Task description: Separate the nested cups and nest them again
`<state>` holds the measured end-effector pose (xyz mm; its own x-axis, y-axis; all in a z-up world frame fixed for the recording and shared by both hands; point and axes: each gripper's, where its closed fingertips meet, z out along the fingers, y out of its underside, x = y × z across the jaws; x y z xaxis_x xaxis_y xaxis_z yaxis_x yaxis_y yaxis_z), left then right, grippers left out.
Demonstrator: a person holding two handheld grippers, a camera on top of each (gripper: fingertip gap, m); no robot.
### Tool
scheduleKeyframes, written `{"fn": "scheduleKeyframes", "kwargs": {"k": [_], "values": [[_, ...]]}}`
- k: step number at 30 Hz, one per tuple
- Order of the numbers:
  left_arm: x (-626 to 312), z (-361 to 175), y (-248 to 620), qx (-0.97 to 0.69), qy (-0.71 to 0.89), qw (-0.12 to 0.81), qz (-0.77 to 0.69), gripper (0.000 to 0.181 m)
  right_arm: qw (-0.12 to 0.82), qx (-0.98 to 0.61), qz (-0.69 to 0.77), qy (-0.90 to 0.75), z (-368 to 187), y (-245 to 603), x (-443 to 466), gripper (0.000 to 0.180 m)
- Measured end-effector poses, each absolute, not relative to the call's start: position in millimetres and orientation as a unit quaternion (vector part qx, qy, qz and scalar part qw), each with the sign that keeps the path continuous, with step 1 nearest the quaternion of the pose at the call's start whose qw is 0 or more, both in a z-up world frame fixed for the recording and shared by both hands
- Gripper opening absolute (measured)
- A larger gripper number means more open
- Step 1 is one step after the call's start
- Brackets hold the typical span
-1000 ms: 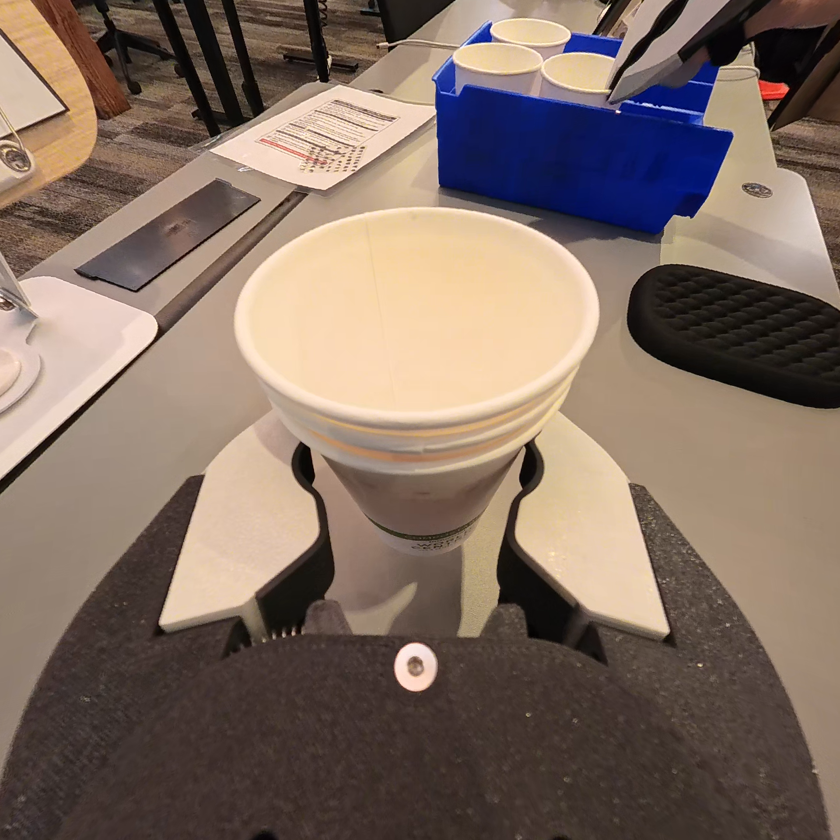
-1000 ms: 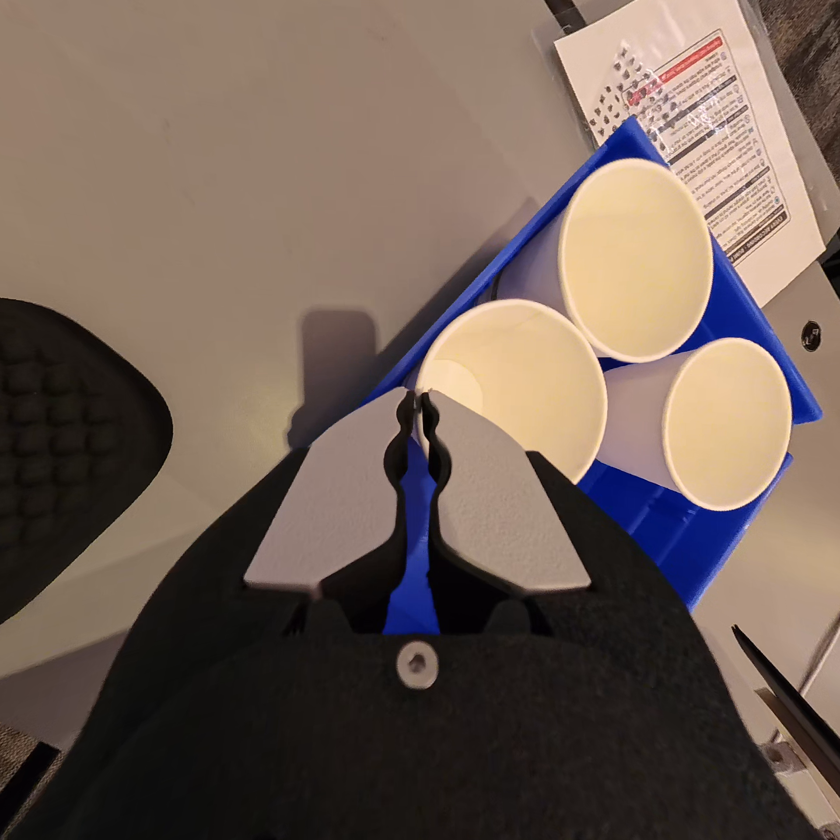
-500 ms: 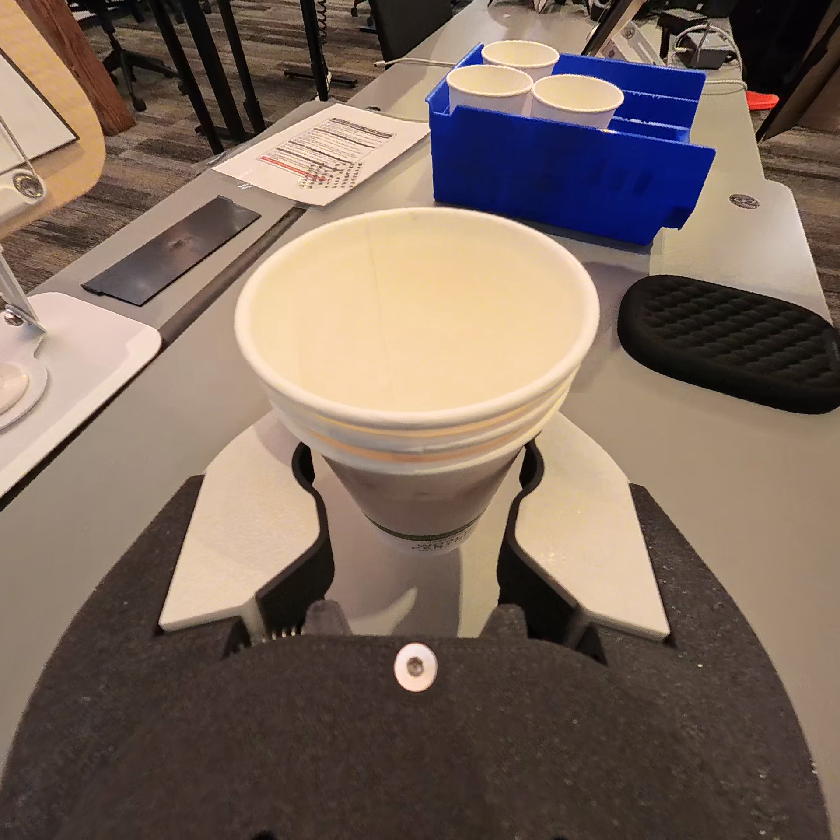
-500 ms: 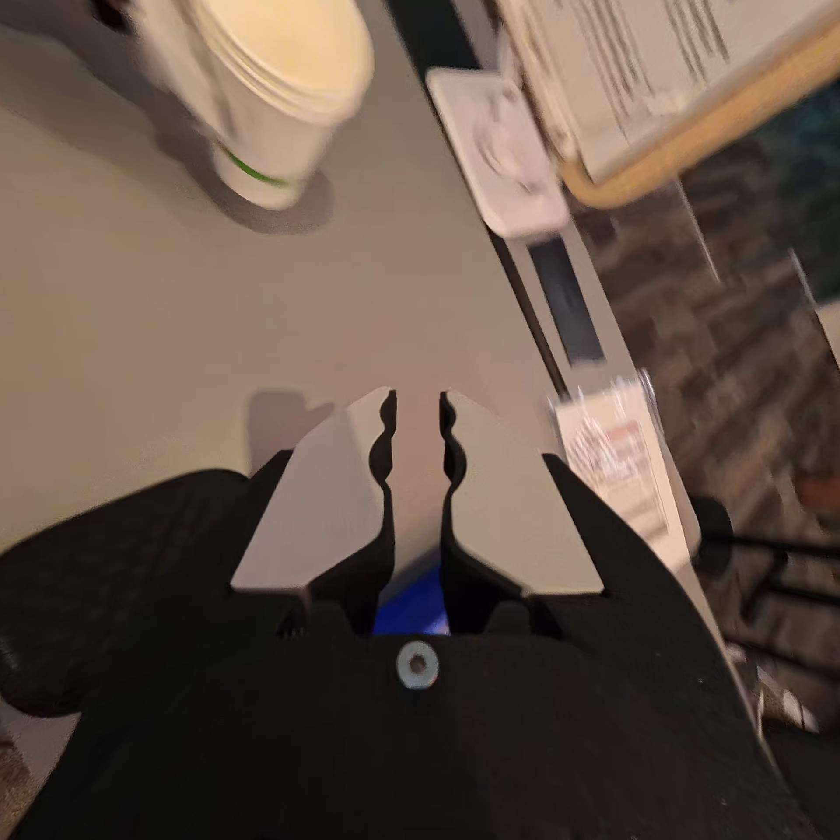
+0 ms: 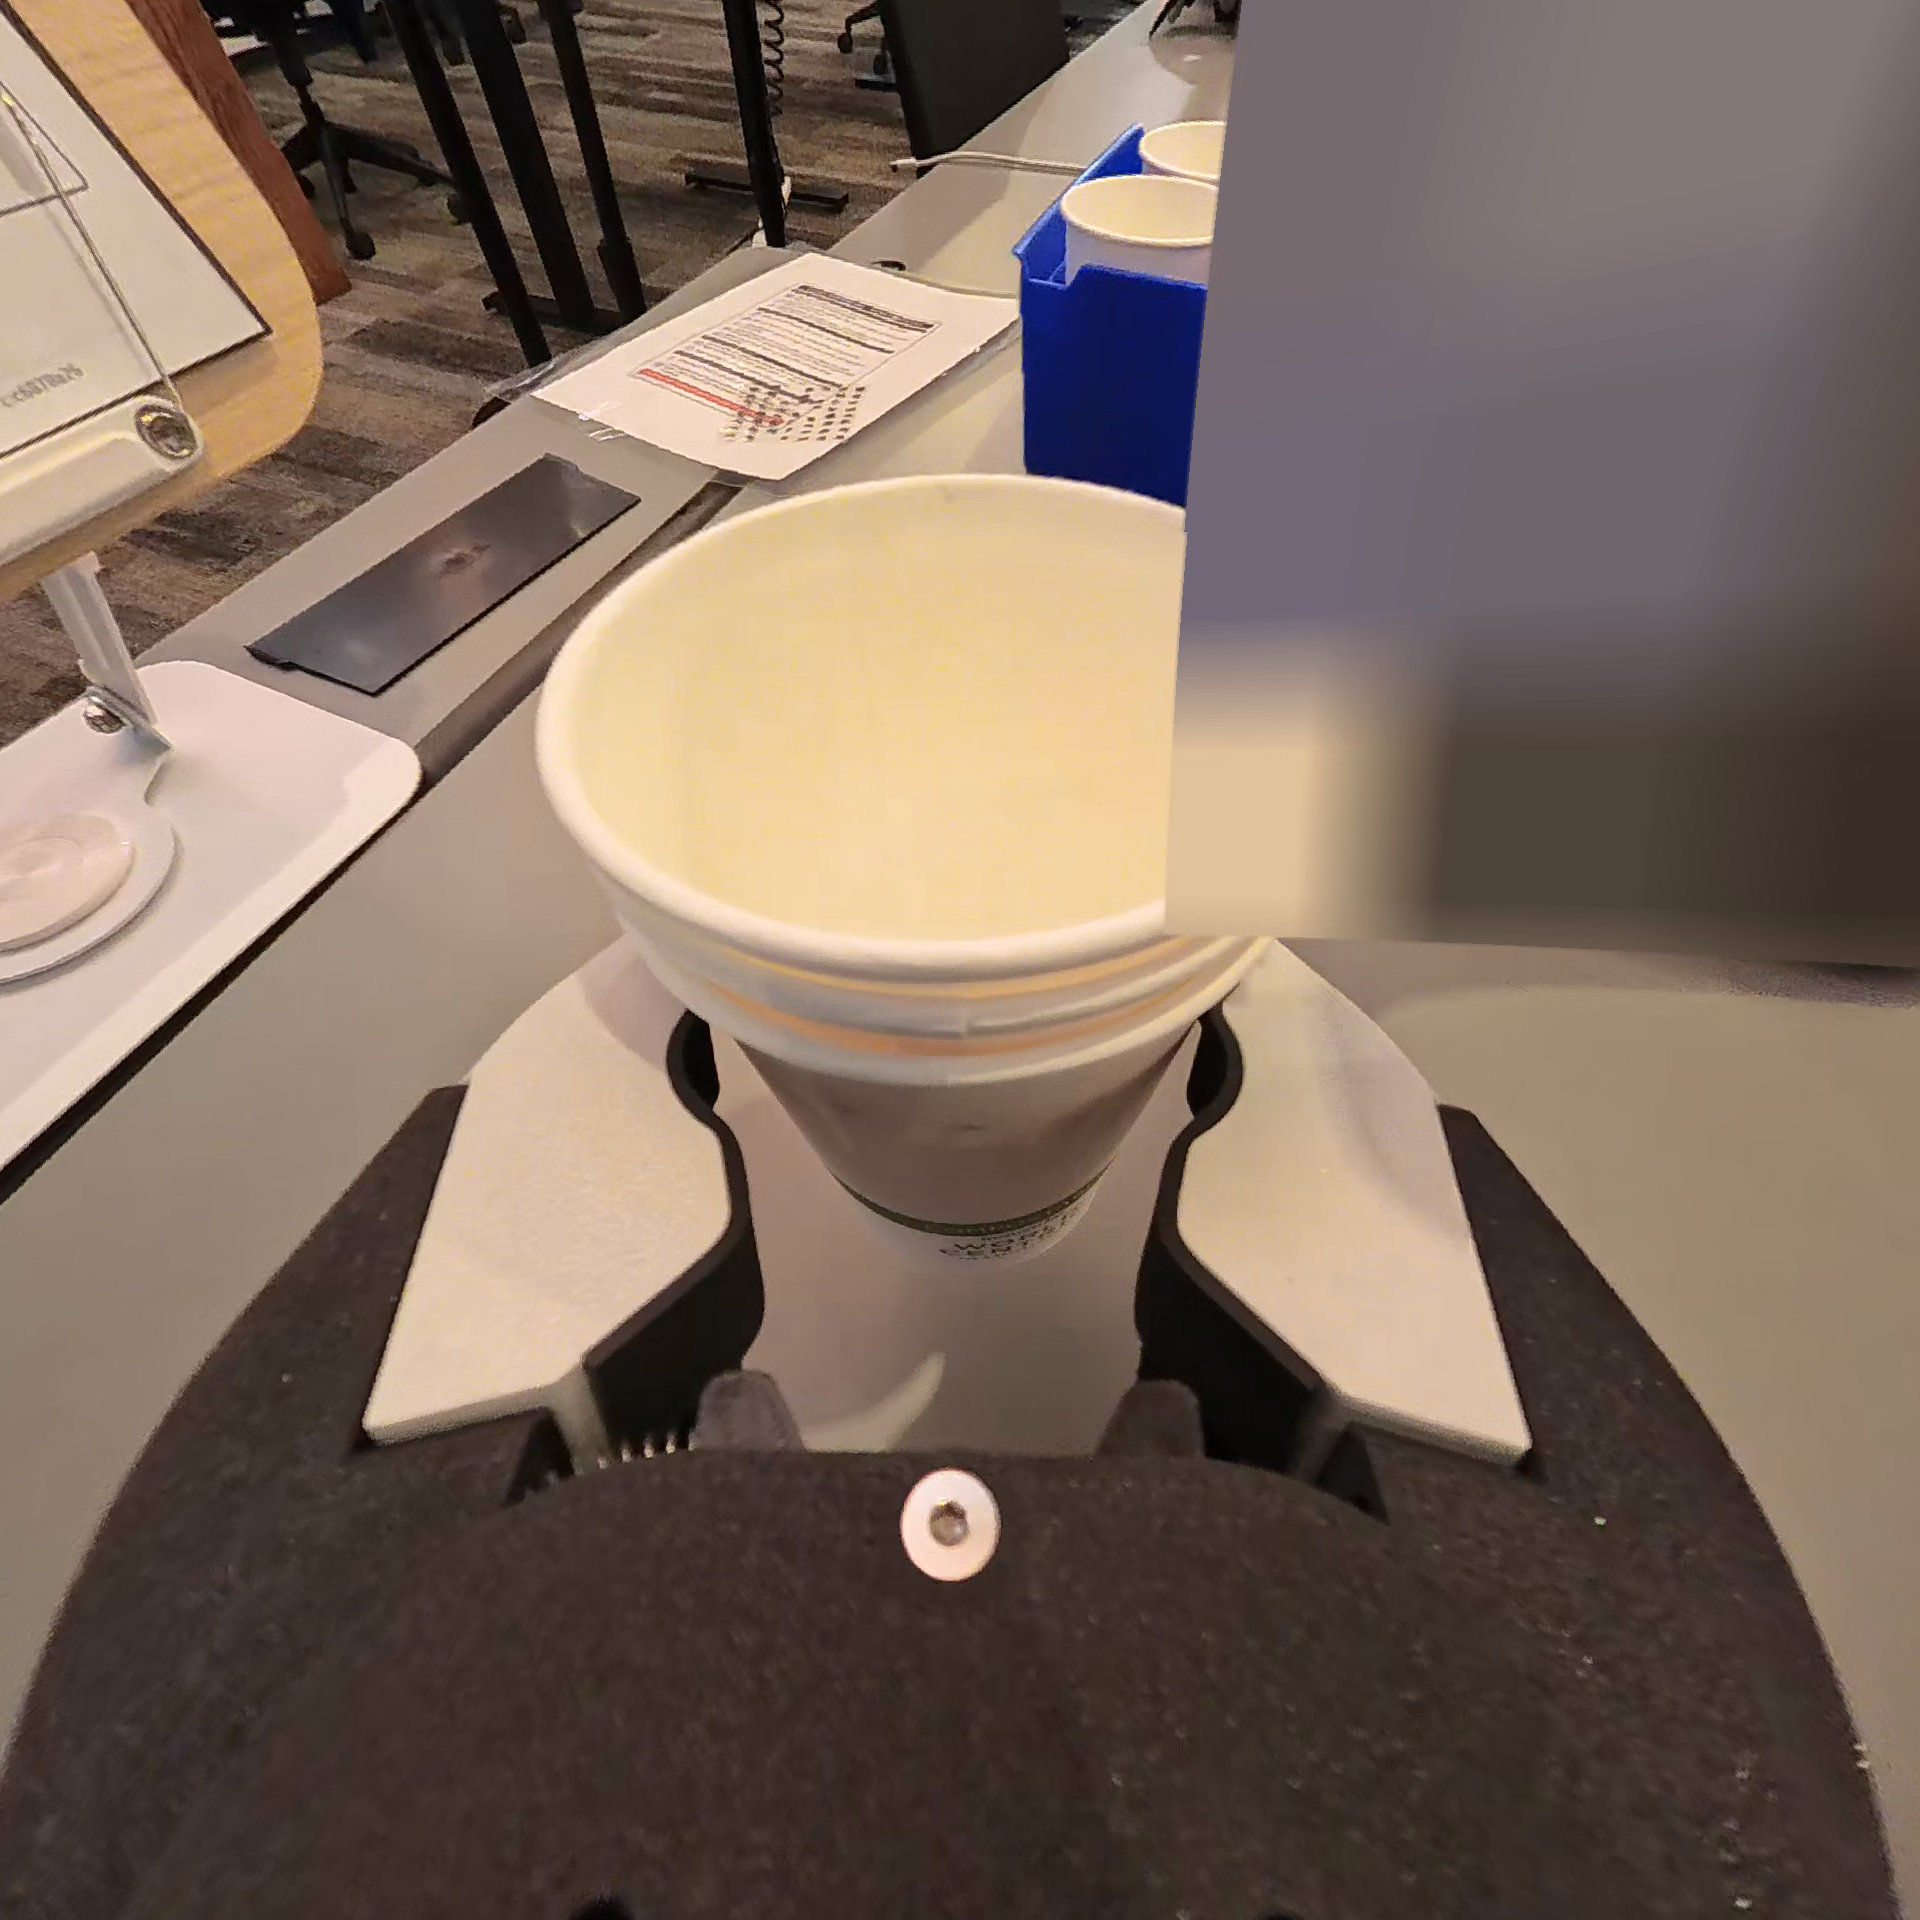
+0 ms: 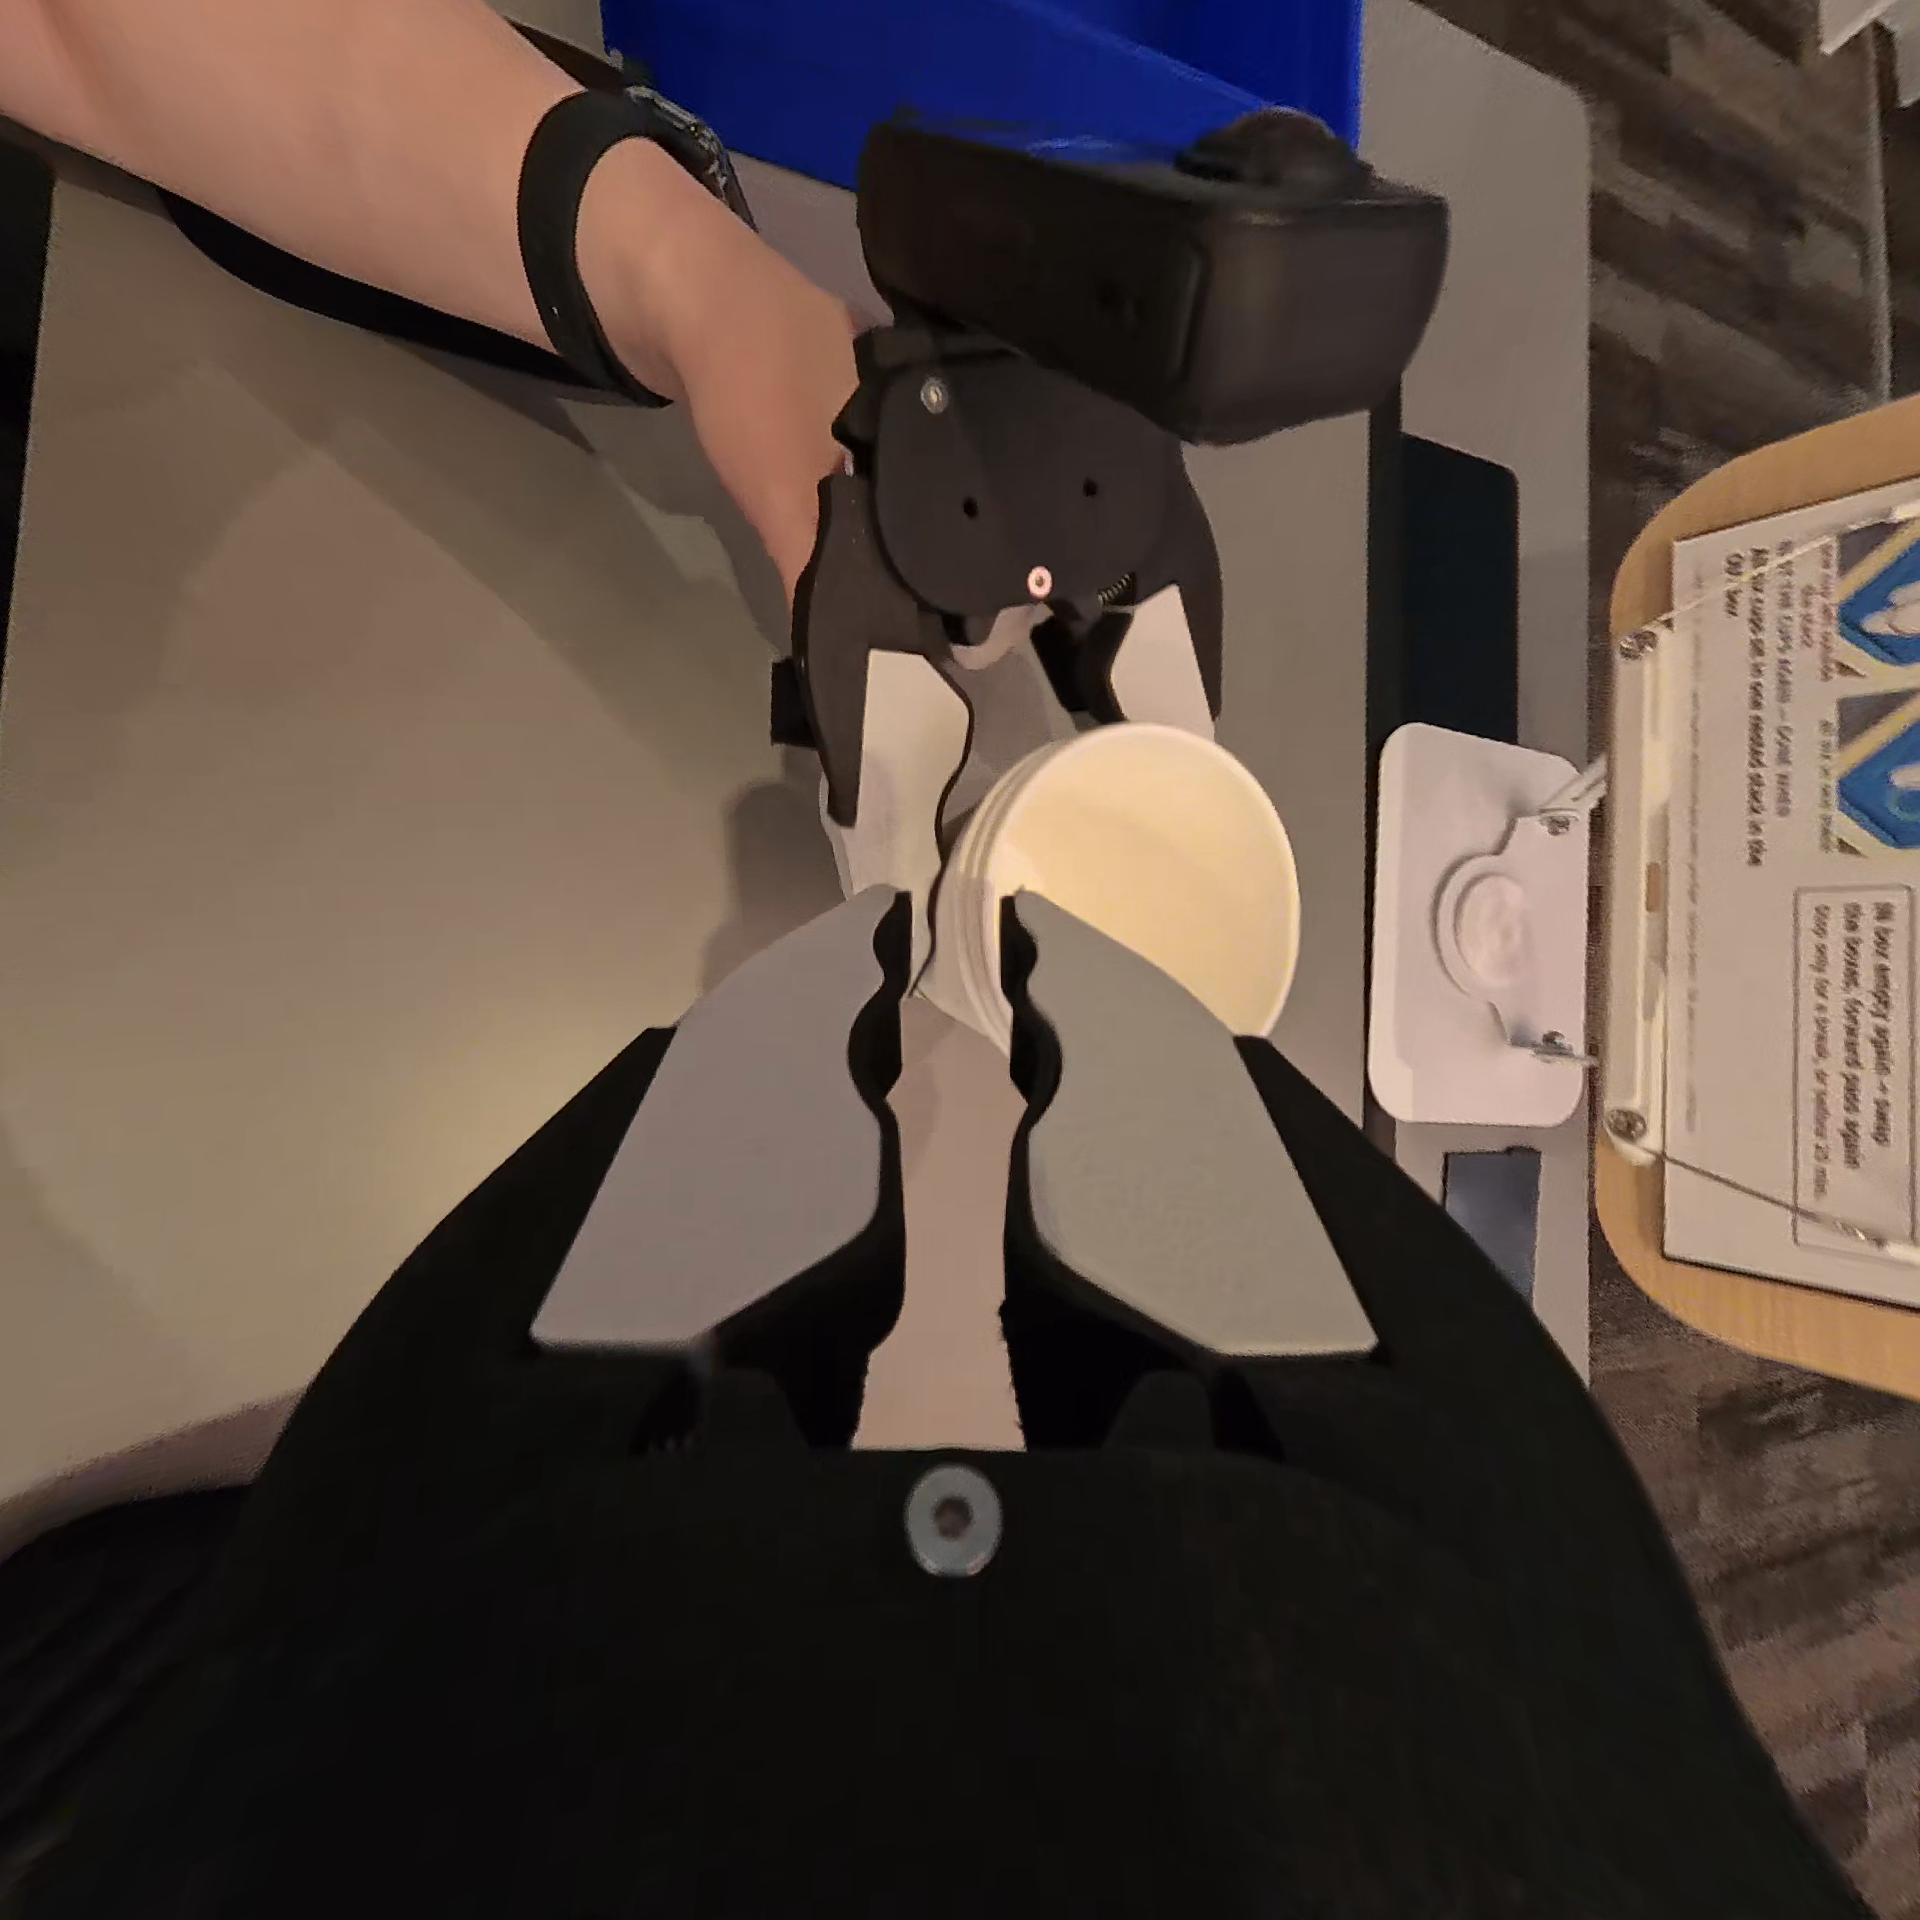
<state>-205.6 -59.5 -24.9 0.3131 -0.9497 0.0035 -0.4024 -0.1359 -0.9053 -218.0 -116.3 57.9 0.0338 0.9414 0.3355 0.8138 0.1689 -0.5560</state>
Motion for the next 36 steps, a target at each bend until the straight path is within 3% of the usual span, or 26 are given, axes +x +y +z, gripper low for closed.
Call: {"fn": "scheduleKeyframes", "kwargs": {"k": [13, 36], "values": [[-205.2, -19.5, -61.1, -0.675, 0.498, 0.441, -0.319, 0.09, 0.281, -0.656, 0.105, -0.692, 34.4, -102.0, -225.9, 0.003], [-204.8, -8.2, -65.5, -0.667, 0.498, 0.454, -0.318, 0.089, 0.266, -0.668, 0.12, -0.684, 44.5, -107.8, -224.1, 0.003]]}}
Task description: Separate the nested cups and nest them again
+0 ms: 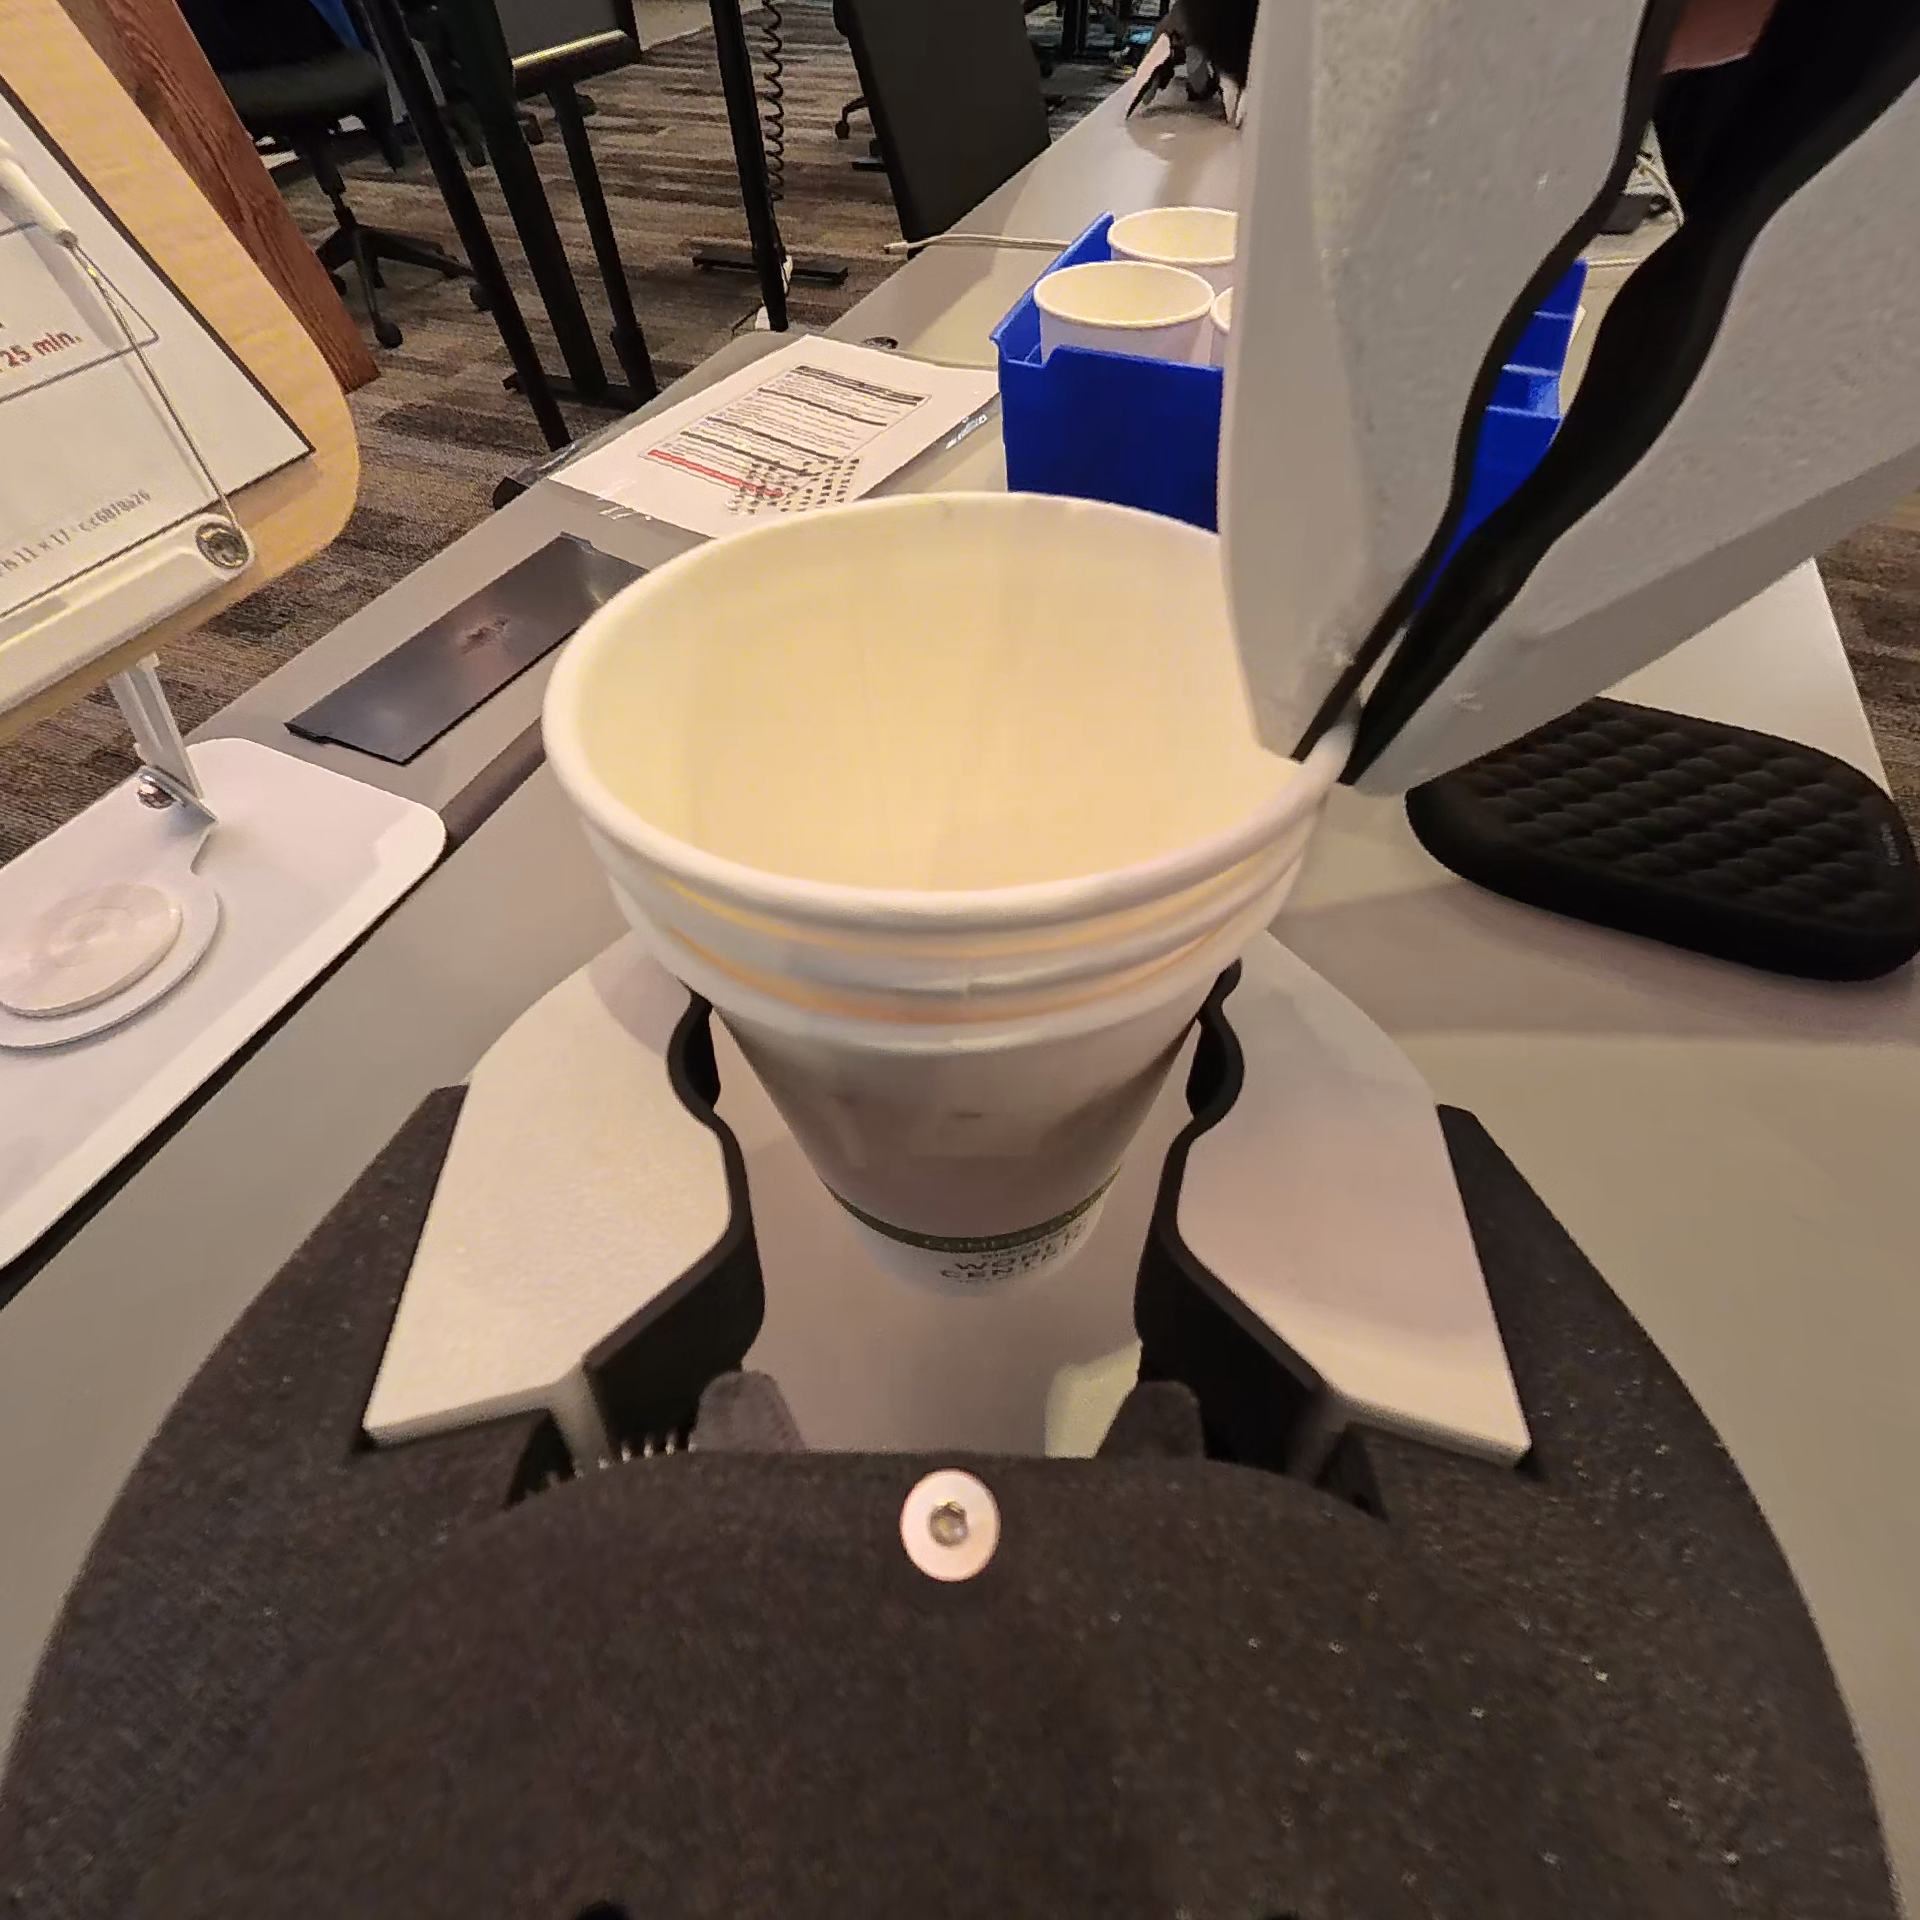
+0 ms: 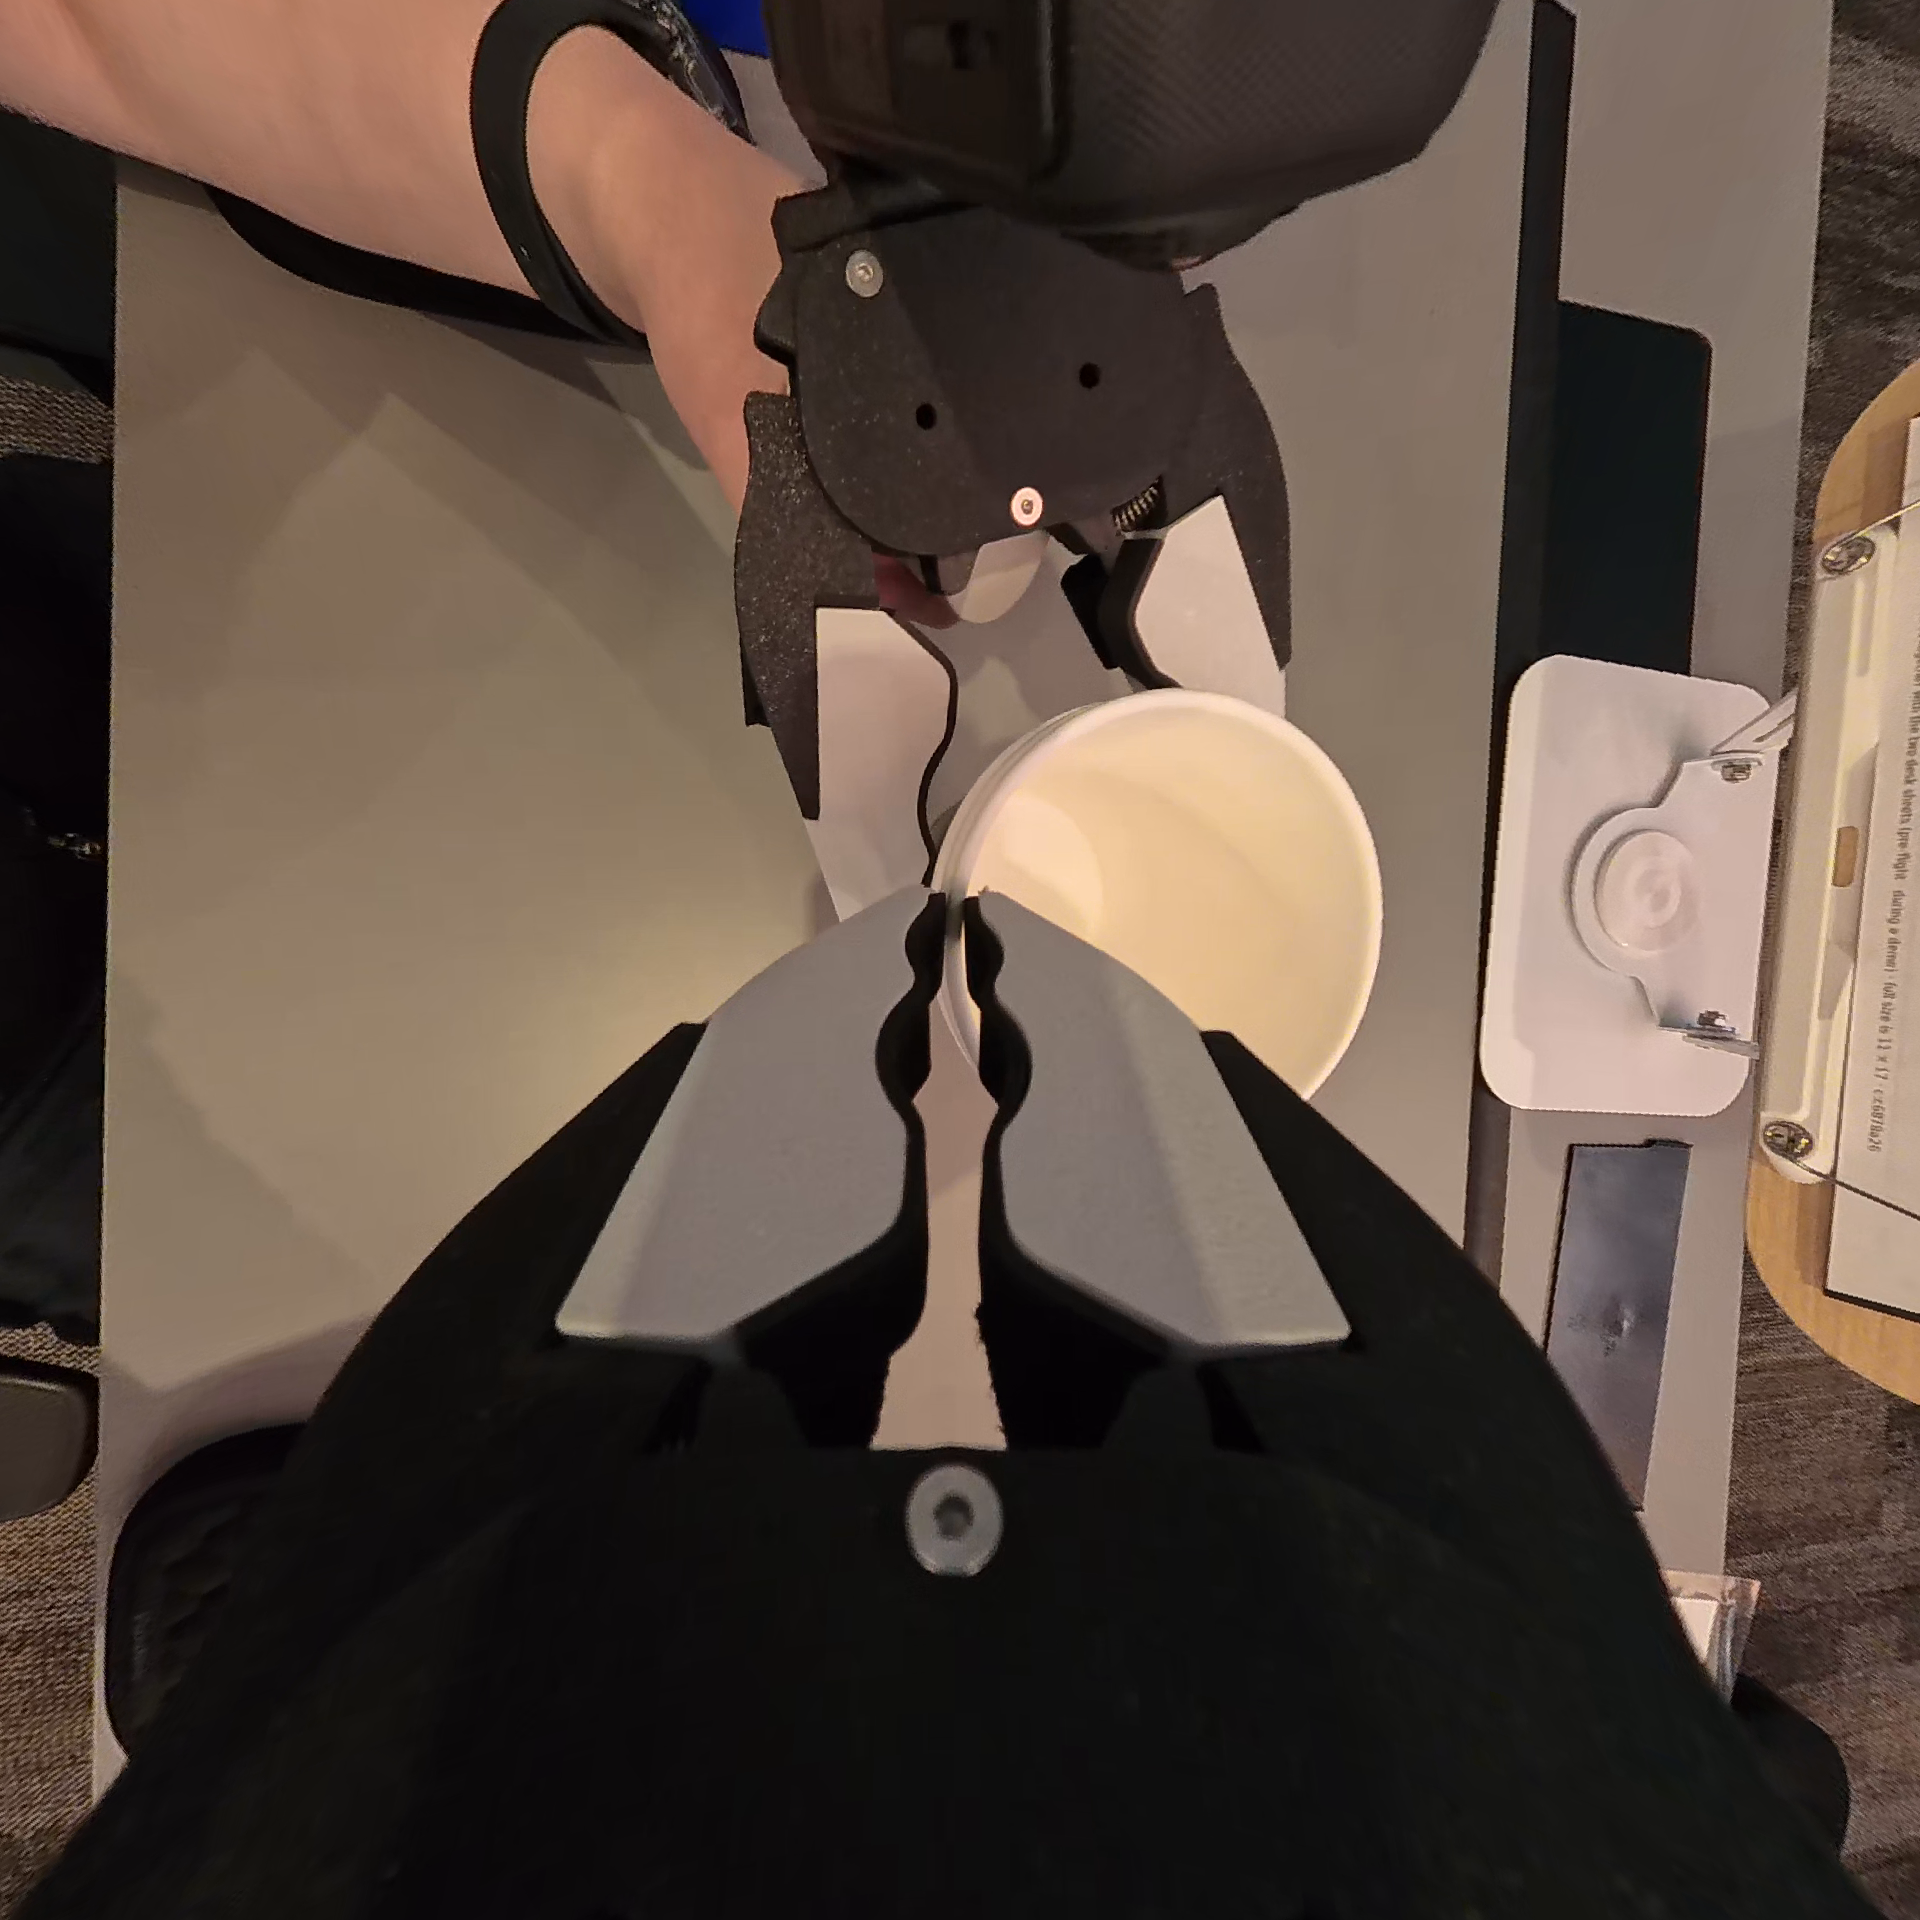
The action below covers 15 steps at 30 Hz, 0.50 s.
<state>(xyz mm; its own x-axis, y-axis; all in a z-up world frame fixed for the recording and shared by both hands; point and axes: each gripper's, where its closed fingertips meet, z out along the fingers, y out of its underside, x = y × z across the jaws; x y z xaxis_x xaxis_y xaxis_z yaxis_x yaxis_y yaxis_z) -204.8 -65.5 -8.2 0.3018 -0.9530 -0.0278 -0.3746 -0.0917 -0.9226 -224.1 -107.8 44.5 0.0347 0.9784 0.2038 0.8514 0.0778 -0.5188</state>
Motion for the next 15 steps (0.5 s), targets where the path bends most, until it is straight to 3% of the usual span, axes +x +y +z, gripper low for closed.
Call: {"fn": "scheduleKeyframes", "kwargs": {"k": [15], "values": [[-204.0, 1.1, -72.0, -0.655, 0.498, 0.454, -0.341, 0.089, 0.25, -0.67, 0.153, -0.682, 53.4, -113.7, -227.8, 0.003]]}}
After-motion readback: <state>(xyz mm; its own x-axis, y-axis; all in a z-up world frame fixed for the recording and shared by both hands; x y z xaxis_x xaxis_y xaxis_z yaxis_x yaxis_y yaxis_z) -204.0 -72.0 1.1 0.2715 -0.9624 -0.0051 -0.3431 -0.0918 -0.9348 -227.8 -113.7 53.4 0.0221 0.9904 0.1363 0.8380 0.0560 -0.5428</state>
